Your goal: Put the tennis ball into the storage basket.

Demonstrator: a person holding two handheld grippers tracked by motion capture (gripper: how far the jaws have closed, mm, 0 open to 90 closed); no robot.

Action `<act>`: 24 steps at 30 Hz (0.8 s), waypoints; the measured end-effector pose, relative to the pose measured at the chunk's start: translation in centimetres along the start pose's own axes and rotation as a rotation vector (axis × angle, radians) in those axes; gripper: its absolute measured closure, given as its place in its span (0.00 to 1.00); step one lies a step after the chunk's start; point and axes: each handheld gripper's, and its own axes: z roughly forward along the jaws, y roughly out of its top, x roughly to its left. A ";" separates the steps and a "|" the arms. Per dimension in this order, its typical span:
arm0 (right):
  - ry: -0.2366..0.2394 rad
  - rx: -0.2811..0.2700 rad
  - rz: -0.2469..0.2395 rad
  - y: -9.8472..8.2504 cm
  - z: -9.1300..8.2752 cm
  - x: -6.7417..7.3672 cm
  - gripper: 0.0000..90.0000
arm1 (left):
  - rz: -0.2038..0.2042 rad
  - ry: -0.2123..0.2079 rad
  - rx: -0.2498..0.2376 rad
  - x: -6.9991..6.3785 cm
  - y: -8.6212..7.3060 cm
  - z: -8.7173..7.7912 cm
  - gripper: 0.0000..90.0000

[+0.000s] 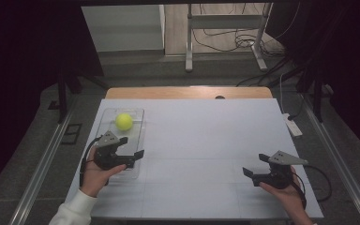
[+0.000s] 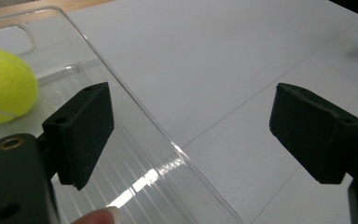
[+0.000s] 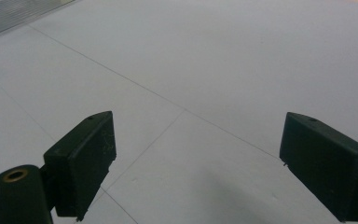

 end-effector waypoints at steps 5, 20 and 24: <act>0.000 -0.003 0.000 0.0 0.0 0.0 0.12 | 0.012 -0.009 0.006 -0.7 -0.7 0.1 0.17; 0.002 -0.012 0.005 0.1 -0.2 0.0 0.12 | 0.030 -0.020 0.016 -1.7 -1.6 0.3 0.17; 0.003 -0.012 0.004 0.1 -0.2 0.0 0.12 | 0.034 -0.021 0.017 -1.7 -1.6 0.3 0.17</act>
